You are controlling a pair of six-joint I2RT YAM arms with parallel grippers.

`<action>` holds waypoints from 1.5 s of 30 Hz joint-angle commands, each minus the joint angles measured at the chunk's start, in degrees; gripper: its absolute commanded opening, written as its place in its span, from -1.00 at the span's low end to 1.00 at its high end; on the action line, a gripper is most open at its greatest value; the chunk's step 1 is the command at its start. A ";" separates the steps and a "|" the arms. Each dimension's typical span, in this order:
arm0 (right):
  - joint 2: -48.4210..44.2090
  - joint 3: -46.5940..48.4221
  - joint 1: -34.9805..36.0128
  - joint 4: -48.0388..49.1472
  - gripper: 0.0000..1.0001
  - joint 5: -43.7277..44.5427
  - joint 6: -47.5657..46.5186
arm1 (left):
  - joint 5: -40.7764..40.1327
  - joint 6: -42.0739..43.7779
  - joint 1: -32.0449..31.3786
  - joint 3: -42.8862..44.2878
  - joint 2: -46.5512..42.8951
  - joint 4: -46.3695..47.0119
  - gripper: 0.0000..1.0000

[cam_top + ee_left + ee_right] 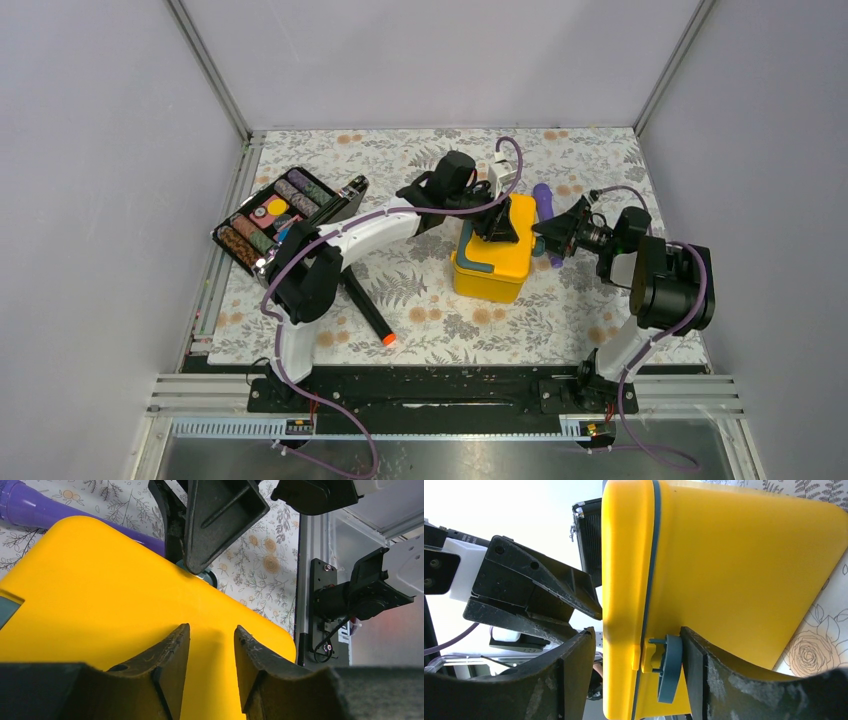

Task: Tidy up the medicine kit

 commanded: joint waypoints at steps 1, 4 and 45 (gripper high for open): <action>-6.43 -0.48 0.37 0.46 0.32 -3.16 -0.14 | -3.96 1.90 -0.36 -1.86 0.80 -6.44 -0.24; -8.72 -0.10 0.37 -7.83 0.22 -2.32 -5.45 | -4.57 2.20 -0.17 -2.08 0.80 -6.82 -0.31; -21.23 13.16 0.28 -77.52 -0.06 4.52 -52.69 | -4.58 2.05 -0.31 -3.86 1.45 -5.60 -0.53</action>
